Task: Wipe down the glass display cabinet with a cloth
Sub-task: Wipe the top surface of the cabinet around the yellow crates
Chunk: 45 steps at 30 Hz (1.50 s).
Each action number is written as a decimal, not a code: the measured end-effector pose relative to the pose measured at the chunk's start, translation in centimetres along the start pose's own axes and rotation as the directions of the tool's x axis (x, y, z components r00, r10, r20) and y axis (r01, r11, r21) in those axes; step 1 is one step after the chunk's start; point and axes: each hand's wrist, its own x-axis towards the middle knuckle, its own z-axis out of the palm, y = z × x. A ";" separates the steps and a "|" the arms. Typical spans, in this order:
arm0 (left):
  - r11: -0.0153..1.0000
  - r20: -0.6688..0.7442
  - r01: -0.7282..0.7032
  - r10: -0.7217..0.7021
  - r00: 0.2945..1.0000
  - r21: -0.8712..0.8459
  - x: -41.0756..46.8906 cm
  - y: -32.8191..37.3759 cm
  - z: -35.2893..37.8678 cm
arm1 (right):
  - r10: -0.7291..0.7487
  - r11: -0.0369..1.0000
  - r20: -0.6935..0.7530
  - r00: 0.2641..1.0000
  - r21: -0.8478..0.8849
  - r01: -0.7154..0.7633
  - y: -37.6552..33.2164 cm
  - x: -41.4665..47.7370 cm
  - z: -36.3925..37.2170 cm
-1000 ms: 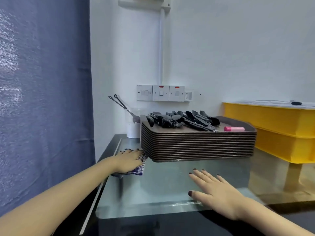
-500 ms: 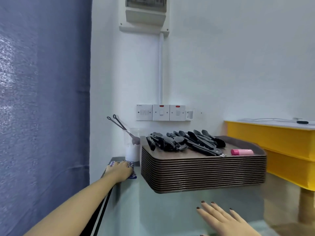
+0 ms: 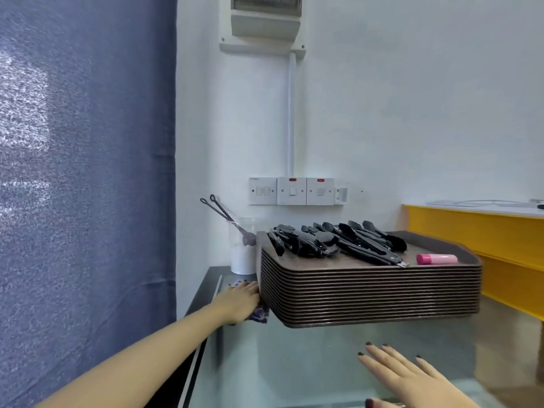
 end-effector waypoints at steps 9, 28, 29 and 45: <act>0.965 0.145 0.264 -0.261 0.954 0.002 2.4 0.0 -0.1 | 0.012 0.998 -0.087 0.996 0.060 -0.006 0.3 -0.4 0.3; 0.960 0.127 0.257 -0.243 0.962 -0.110 2.4 0.1 -0.4 | -0.033 0.993 -0.156 0.987 0.109 0.051 0.8 -0.6 0.9; 0.961 0.135 0.255 -0.239 0.962 -0.112 2.2 0.2 -0.5 | -0.035 0.993 -0.164 0.986 0.106 0.053 0.8 -0.7 1.0; 0.929 0.053 0.228 -0.223 0.974 -0.293 -14.1 9.3 -5.3 | -0.057 0.987 -0.246 0.967 0.131 0.091 1.2 -0.2 1.7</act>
